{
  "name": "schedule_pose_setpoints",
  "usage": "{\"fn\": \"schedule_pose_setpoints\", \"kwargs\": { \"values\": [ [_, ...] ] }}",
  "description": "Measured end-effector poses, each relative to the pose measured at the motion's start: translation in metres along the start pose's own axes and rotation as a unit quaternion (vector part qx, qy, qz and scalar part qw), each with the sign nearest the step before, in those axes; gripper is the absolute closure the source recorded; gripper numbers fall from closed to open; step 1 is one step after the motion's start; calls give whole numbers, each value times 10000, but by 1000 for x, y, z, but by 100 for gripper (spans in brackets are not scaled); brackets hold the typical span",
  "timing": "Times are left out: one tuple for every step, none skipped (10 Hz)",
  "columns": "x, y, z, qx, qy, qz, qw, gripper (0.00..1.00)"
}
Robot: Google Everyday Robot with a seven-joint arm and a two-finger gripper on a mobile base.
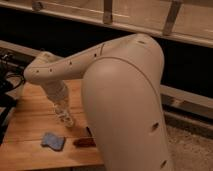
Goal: Knock the bottle over
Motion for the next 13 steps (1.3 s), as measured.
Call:
{"fn": "schedule_pose_setpoints", "kwargs": {
  "values": [
    [0, -7, 1, -63, -9, -16, 10000, 100],
    [0, -3, 2, -108, -1, -65, 9999, 100],
    [2, 2, 3, -197, 16, -108, 9997, 100],
    [1, 0, 4, -197, 21, -137, 9997, 100],
    [1, -3, 5, -201, 27, -159, 9997, 100],
    [1, 0, 6, -245, 35, -199, 9995, 100],
    [2, 1, 7, -267, 45, -207, 9994, 100],
    [2, 1, 8, -274, 35, -200, 9994, 100],
    [1, -1, 9, -234, -13, -197, 9995, 100],
    [-2, 3, 4, -137, -146, -229, 9995, 100],
    [-4, 5, 0, -93, -251, -278, 9993, 100],
    [-7, 4, -4, -35, -358, -298, 9989, 100],
    [-7, 4, -4, -2, -404, -322, 9987, 100]
  ]
}}
